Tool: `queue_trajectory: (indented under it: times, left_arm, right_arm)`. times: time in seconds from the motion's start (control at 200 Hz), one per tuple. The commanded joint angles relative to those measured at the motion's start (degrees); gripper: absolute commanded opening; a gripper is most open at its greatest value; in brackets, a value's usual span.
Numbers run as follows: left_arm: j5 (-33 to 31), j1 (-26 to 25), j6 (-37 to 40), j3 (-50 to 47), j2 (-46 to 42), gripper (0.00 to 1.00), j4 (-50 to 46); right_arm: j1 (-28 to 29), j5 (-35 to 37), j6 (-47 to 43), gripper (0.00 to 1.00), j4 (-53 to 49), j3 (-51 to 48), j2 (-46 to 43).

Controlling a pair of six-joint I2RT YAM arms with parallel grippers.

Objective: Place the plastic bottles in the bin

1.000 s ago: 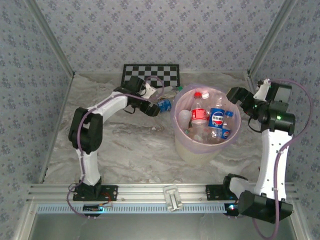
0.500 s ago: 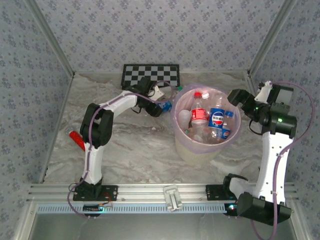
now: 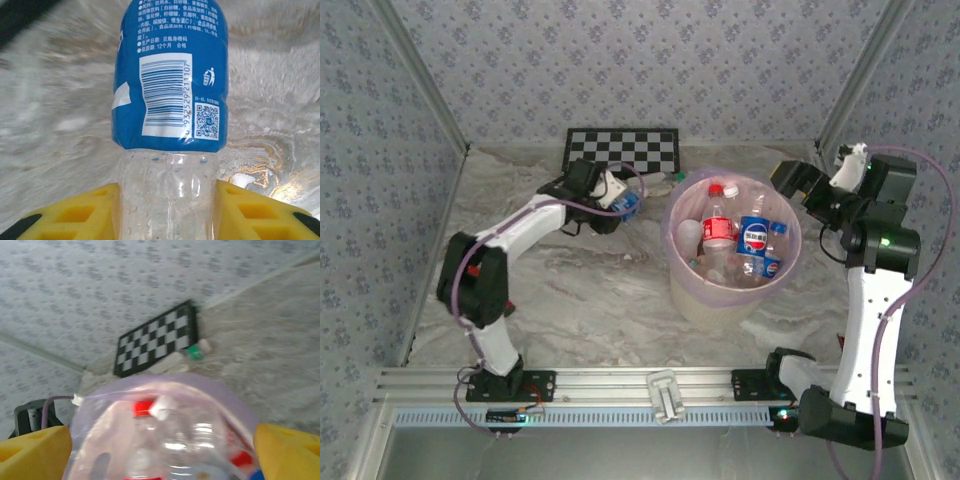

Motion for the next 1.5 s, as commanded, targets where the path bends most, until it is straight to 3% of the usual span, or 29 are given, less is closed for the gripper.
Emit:
queue_trajectory:
  times: [0.0,0.135,0.28,0.505,0.75,0.93,1.174,1.314,1.499]
  left_arm:
    - [-2.1,0.7,-5.9,-2.1,-10.2,0.4,4.4]
    - [-0.1,0.6,-12.6,-6.8,-20.3,0.37,10.8]
    - [6.9,-0.6,-17.9,-11.1,-28.2,0.37,19.0]
    - [7.1,-6.7,-20.8,-16.3,-35.0,0.37,27.6]
    - [5.4,-9.9,-19.4,-17.5,-38.5,0.37,28.0]
    - [6.5,-10.0,-19.7,-18.8,-39.2,0.37,29.6]
    - [6.6,-10.0,-20.0,-18.9,-38.8,0.37,30.5]
    - [6.9,-10.1,-20.1,-18.8,-38.9,0.37,30.6]
    - [7.3,-10.2,-20.7,-19.2,-38.5,0.38,31.5]
  right_arm:
    - [6.5,-3.6,3.2,0.95,7.4,3.7,1.3]
    - [18.8,-0.9,2.5,0.94,11.9,7.9,5.7]
    - [30.4,2.1,0.5,0.93,16.0,12.2,11.3]
    - [41.8,9.2,-2.0,0.92,18.1,16.0,19.2]
    - [42.5,12.8,-1.3,0.92,15.1,19.5,25.2]
    - [42.2,7.2,0.7,0.83,17.4,19.9,27.4]
    - [43.5,5.0,4.4,0.82,21.7,17.3,28.1]
    - [43.5,4.6,4.8,0.77,22.5,17.3,28.9]
    - [43.5,4.2,4.4,0.62,22.2,18.3,29.5]
